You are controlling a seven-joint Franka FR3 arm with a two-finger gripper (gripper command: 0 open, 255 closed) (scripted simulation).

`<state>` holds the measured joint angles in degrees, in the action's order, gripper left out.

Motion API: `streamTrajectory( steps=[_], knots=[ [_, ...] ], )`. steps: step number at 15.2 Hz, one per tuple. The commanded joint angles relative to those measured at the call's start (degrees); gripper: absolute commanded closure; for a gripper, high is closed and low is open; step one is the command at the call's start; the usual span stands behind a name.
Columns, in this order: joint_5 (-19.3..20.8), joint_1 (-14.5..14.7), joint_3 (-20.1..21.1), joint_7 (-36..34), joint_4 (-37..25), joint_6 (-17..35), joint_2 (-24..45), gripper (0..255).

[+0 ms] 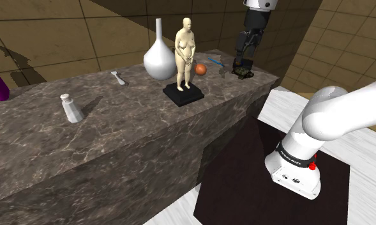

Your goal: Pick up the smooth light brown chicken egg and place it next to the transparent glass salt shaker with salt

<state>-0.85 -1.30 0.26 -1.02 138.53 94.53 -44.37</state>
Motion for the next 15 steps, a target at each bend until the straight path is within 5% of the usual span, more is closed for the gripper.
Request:
streamTrajectory(
  steps=[1, 15],
  knots=[
    [0.0, 0.0, 0.0, 0.0, 0.0, 0.0, 0.0, 0],
    [-3.7, -1.8, -8.9, 8.0, -13.6, 15.5, 30.0, 0]
  ],
)
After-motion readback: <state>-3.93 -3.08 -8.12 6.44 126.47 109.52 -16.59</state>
